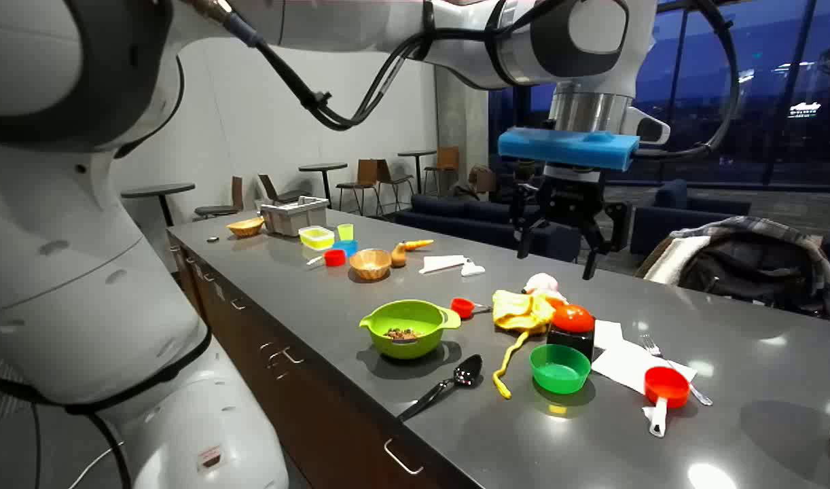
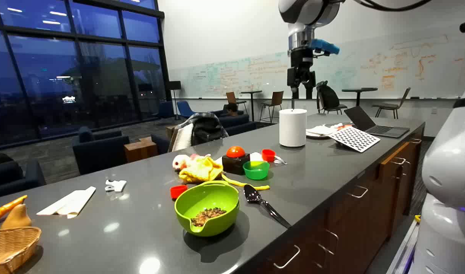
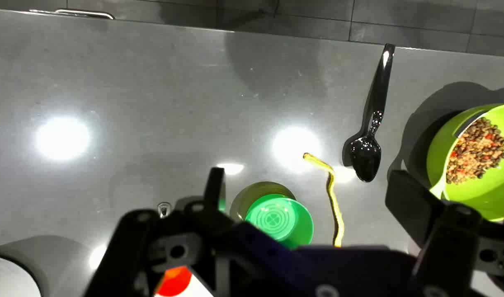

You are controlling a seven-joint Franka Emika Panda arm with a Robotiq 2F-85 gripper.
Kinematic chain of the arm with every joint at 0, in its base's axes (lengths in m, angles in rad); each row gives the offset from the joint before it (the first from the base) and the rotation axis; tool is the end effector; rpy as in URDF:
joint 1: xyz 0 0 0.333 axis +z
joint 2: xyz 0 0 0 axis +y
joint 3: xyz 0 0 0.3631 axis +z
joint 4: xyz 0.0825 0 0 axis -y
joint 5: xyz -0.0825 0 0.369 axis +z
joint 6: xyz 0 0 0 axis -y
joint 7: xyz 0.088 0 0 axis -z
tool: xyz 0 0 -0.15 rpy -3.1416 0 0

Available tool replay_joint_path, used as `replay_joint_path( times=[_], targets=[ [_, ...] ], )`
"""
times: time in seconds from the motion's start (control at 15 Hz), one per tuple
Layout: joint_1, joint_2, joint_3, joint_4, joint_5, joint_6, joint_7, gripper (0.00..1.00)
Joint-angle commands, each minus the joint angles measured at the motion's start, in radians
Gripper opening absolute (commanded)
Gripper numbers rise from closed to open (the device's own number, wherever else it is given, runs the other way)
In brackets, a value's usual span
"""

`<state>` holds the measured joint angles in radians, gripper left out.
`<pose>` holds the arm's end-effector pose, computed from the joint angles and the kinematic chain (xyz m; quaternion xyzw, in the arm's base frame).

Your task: Move the yellow cloth to the right of the spoon

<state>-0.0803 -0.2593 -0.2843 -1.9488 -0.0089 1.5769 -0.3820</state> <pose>0.4020 -0.1696 0.5793 -0.9975 -0.0157 0.0457 0.0514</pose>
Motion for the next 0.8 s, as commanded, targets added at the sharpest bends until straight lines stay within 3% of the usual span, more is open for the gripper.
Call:
replay_joint_path(
  times=[0.0, 0.53, 0.73],
  targets=[
    [-0.022, 0.003, 0.019, 0.004, 0.005, -0.002, -0.005, 1.0],
    [-0.022, 0.003, 0.019, 0.005, 0.005, -0.002, -0.005, 1.0],
    [0.01, 0.026, 0.029, -0.01, 0.025, -0.023, -0.149, 1.0]
  ],
)
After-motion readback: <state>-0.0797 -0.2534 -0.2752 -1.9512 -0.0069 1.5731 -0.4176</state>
